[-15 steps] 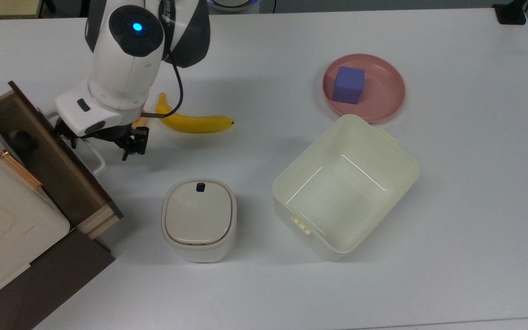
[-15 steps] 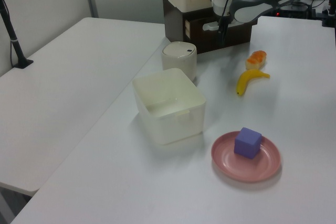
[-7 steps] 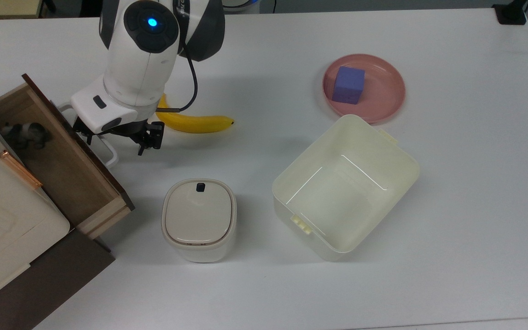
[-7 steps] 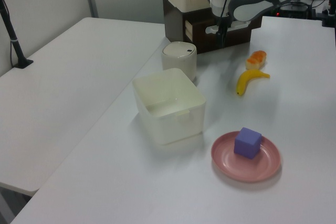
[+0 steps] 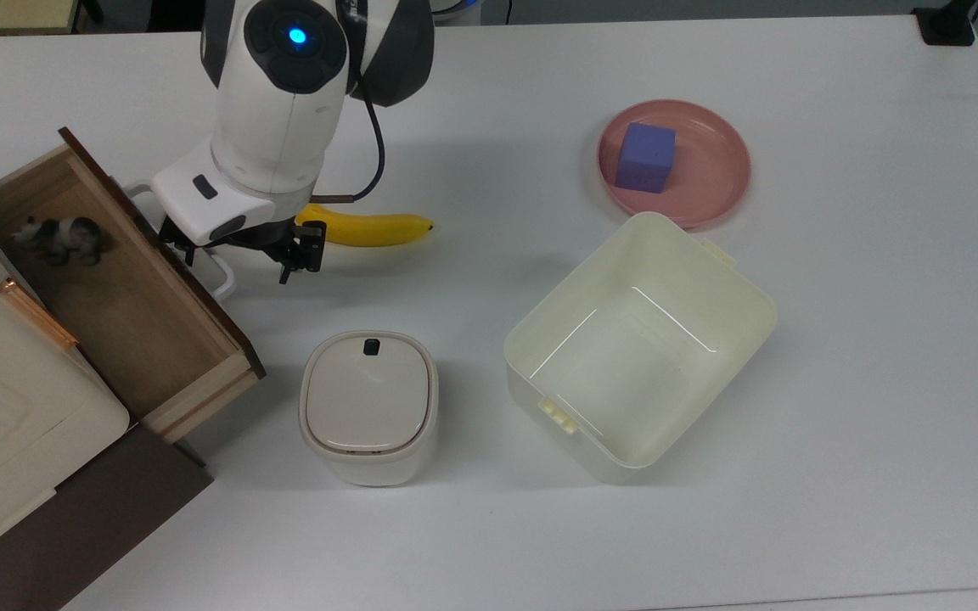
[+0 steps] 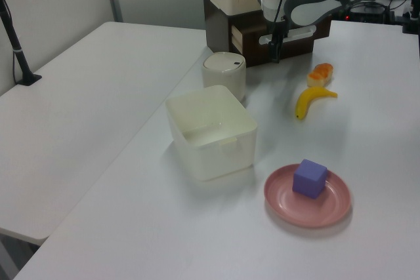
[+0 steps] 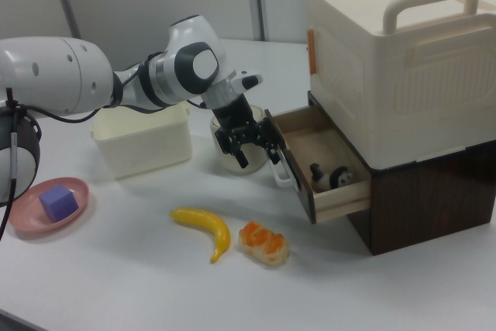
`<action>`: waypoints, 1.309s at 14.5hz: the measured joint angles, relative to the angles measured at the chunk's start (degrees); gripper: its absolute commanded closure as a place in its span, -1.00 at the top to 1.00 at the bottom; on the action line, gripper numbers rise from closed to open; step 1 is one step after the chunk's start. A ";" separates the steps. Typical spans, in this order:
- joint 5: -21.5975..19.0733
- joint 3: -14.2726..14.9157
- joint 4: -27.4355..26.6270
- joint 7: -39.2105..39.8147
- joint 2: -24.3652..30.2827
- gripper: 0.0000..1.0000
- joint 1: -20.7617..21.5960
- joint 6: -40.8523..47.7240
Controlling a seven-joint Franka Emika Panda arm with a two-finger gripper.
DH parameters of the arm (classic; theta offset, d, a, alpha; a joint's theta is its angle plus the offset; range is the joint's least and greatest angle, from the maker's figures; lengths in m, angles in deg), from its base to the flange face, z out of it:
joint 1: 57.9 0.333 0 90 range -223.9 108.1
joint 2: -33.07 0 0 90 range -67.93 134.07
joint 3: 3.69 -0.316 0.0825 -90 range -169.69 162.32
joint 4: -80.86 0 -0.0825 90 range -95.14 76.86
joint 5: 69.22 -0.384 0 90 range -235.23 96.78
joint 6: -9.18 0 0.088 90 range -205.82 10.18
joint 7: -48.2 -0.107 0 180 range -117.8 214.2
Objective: Slide open the drawer
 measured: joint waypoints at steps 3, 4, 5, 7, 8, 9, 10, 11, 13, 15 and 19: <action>0.00 -0.66 0.00 -0.06 0.14 1.00 0.01 1.43; 0.00 -0.89 0.00 -0.08 0.18 1.00 0.02 1.90; 0.00 -1.04 0.00 -0.10 0.21 1.00 0.02 2.09; -0.27 -1.13 0.01 -0.14 0.25 1.00 0.01 2.13; -1.26 -1.13 0.15 -0.15 0.33 1.00 -0.04 2.13; -2.17 -1.14 0.30 -0.16 0.40 1.00 -0.05 2.13; -3.34 -1.15 0.48 -0.18 0.48 1.00 -0.05 2.13; -4.30 -1.24 0.68 -0.18 0.57 1.00 -0.04 2.13; -5.37 -1.51 0.90 -0.28 0.79 1.00 0.01 2.13; -6.86 -1.62 0.91 -1.04 1.27 1.00 -0.02 2.13; -12.07 -1.62 1.82 -1.44 2.99 1.00 -0.71 2.38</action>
